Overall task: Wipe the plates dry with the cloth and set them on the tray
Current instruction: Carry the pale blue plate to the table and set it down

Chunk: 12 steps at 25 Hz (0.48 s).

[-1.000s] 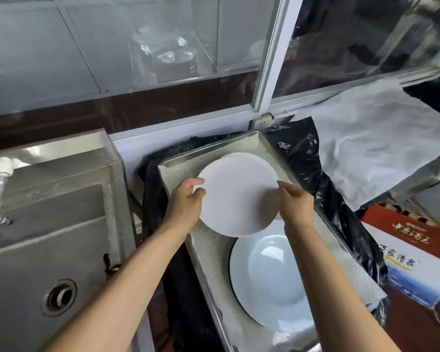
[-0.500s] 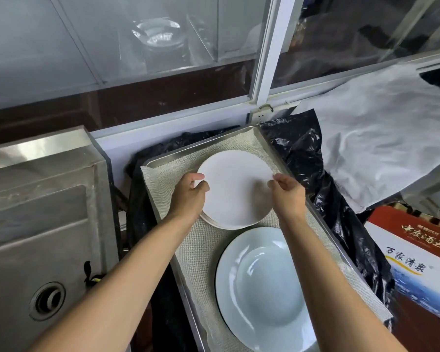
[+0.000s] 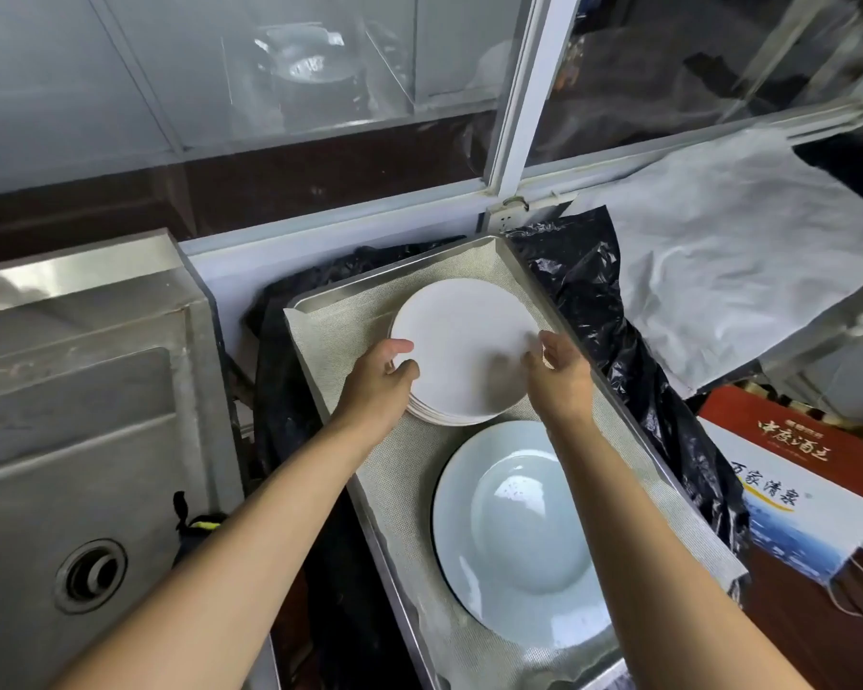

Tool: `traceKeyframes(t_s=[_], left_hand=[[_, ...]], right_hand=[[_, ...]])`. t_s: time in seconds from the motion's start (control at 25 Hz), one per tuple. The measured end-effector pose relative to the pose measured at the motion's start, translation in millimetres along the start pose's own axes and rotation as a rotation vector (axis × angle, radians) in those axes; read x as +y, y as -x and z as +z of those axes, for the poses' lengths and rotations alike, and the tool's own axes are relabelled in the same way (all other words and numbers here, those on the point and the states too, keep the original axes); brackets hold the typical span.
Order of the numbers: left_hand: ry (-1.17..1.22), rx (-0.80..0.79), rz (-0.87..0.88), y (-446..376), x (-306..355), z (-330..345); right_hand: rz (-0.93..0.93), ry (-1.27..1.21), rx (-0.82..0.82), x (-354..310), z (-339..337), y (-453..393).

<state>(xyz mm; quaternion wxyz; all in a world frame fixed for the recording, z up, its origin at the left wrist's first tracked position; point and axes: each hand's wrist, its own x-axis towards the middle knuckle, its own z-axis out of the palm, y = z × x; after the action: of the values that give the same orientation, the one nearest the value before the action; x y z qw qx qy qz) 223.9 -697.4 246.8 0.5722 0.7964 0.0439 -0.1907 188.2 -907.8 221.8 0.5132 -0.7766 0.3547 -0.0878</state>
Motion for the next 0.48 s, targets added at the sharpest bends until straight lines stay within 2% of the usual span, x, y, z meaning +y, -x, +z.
traceKeyframes(t_s=[0.48], left_hand=[[-0.037, -0.137, -0.020, 112, -72, 16]], right_hand=[[0.093, 0.052, 0.109, 57, -62, 121]])
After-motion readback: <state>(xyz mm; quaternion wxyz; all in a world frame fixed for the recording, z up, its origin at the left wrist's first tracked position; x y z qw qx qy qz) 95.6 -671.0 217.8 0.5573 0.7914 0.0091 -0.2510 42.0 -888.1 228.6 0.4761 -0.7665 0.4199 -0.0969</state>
